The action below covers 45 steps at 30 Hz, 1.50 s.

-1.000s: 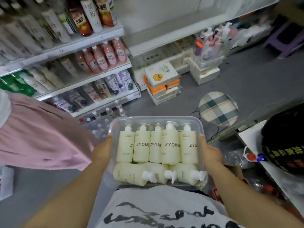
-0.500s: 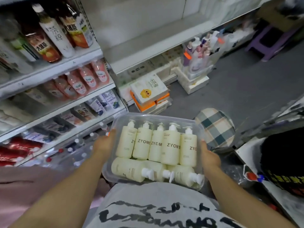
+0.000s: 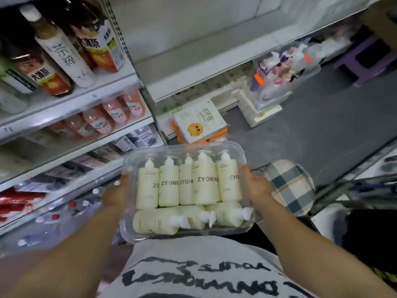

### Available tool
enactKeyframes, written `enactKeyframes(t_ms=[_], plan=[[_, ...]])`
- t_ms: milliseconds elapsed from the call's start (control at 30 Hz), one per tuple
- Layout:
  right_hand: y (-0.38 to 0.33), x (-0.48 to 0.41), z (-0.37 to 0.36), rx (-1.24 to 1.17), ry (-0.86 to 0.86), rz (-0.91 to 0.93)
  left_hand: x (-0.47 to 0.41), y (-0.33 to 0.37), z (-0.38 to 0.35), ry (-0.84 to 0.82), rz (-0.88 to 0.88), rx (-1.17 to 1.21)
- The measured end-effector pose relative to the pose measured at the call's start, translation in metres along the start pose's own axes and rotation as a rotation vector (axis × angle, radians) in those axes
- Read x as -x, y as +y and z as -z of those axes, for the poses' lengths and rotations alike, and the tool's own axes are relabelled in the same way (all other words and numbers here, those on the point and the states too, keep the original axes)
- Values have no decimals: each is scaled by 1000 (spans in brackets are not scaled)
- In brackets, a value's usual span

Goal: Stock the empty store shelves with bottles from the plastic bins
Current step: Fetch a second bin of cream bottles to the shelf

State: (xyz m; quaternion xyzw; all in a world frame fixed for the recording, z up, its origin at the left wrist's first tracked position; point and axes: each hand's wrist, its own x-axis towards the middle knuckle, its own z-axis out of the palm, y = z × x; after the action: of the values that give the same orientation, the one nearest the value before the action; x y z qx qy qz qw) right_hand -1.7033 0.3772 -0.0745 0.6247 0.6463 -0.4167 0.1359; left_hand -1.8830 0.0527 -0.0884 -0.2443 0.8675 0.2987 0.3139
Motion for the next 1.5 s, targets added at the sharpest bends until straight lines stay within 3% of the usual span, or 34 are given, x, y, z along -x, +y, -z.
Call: enactKeyframes(t_ms=[267, 500, 633, 800, 900, 1067, 1200, 1333, 1500], plan=[[-70, -76, 2, 262, -131, 140, -20, 32, -20, 67, 171, 109], [-158, -171, 48, 279, -231, 317, 1, 112, -68, 152, 339, 269], [-178, -217, 88, 210, -224, 231, 9, 196, -89, 119, 262, 270], [-215, -260, 130, 249, -159, 284, -42, 208, -138, 72, 297, 305], [-237, -278, 141, 276, -101, 234, -41, 262, -144, -7, 253, 348], [-260, -291, 138, 269, -71, 195, -92, 306, -146, -29, 227, 298], [-305, -314, 132, 421, -97, 239, -114, 323, -150, 7, 269, 332], [-335, -353, 107, 439, -178, 291, -127, 330, -166, 179, 263, 463], [-372, -422, 67, 555, -259, 372, -163, 330, -201, 248, 326, 586]])
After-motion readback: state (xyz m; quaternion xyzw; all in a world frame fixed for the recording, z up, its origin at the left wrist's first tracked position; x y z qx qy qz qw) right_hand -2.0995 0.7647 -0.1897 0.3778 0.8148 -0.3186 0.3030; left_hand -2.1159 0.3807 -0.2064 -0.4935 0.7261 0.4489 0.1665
